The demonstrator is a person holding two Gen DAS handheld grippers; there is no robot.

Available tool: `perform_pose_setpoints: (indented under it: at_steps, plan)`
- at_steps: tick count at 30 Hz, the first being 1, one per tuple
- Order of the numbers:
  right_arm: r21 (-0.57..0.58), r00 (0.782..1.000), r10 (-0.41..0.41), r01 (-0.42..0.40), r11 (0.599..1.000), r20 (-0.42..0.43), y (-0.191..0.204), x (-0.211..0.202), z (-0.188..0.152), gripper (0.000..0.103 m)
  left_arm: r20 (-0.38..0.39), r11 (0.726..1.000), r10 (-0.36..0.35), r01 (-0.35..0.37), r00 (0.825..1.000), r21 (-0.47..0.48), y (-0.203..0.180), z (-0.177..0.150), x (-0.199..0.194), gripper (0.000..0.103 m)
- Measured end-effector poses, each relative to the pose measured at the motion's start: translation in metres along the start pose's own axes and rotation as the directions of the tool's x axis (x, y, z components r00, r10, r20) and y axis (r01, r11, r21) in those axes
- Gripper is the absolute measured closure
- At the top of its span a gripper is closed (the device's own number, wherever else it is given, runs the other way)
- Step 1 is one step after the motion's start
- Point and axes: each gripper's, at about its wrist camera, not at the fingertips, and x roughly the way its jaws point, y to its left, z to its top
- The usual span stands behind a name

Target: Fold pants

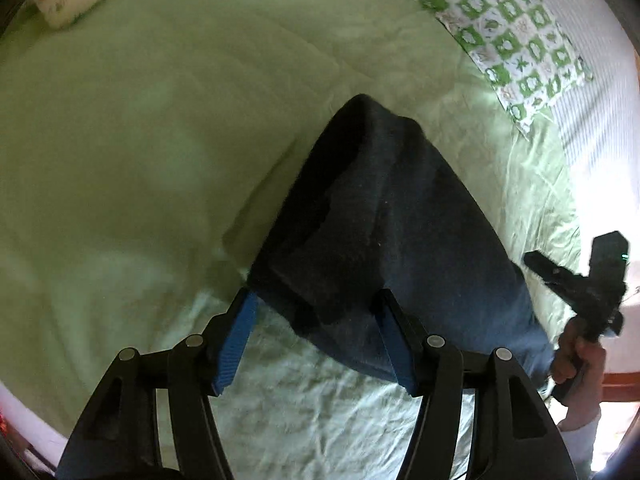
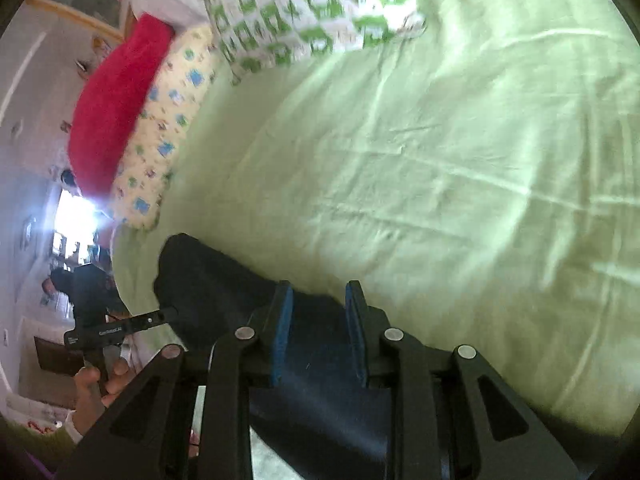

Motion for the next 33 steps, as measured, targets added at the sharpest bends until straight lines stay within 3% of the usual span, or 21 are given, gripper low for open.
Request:
perform_pose_setpoints:
  at_steps: [5, 8, 9, 10, 15, 18, 20, 24, 26, 28, 31, 33]
  plan:
    - [-0.029, 0.987, 0.016, -0.021, 0.999, -0.161, -0.004, 0.04, -0.001, 0.074, 0.033, 0.999, -0.029, 0.029, 0.999, 0.02, -0.002, 0.004, 0.008, 0.036]
    - [-0.065, 0.989, 0.019, -0.029, 0.997, -0.149, -0.004, 0.034, -0.007, 0.08, 0.066, 0.998, -0.02, 0.016, 0.998, 0.054, -0.01, 0.003, 0.009, 0.042]
    - [-0.064, 0.988, 0.032, -0.043, 0.997, -0.153, -0.004, 0.033, -0.009, 0.085, 0.084, 0.997, -0.019, 0.013, 0.996, 0.079, -0.013, 0.001, 0.007, 0.062]
    - [-0.068, 0.988, 0.036, -0.047, 0.997, -0.151, -0.003, 0.03, -0.011, 0.086, 0.087, 0.995, -0.037, 0.03, 0.996, 0.091, -0.016, 0.003, 0.005, 0.065]
    - [-0.129, 0.998, 0.029, -0.036, 0.991, -0.054, 0.028, 0.007, -0.016, 0.091, 0.166, 0.987, -0.077, 0.051, 0.983, 0.156, -0.029, -0.001, -0.04, 0.067]
    - [-0.176, 0.992, 0.128, -0.126, 0.976, 0.004, 0.057, -0.006, -0.014, 0.091, 0.258, 0.982, -0.063, 0.014, 0.964, 0.187, -0.016, 0.004, -0.081, 0.067]
    - [-0.212, 0.988, 0.152, -0.142, 0.967, 0.029, 0.071, -0.004, -0.013, 0.092, 0.274, 0.982, -0.077, 0.025, 0.959, 0.188, 0.005, 0.01, -0.094, 0.067]
    - [-0.262, 0.998, 0.021, -0.003, 0.965, 0.065, 0.081, 0.036, -0.006, 0.092, 0.245, 0.971, -0.019, -0.04, 0.969, 0.235, 0.025, 0.014, -0.071, 0.067]
    - [-0.299, 0.994, -0.06, 0.086, 0.95, 0.095, 0.078, 0.059, -0.007, 0.092, 0.251, 0.958, 0.042, -0.11, 0.967, 0.263, 0.029, 0.01, -0.052, 0.066]
    - [-0.336, 0.982, -0.121, 0.163, 0.928, 0.143, 0.077, 0.076, -0.01, 0.088, 0.265, 0.955, 0.063, -0.135, 0.962, 0.265, 0.037, 0.006, -0.044, 0.061]
    - [-0.293, 0.967, -0.092, 0.162, 0.942, 0.237, 0.066, 0.061, -0.021, 0.076, 0.296, 0.956, 0.043, -0.125, 0.954, 0.264, 0.052, -0.006, -0.054, 0.057]
    - [-0.251, 0.944, -0.098, 0.183, 0.951, 0.315, 0.058, 0.037, -0.033, 0.068, 0.346, 0.949, 0.052, -0.154, 0.937, 0.275, 0.051, -0.016, -0.068, 0.054]
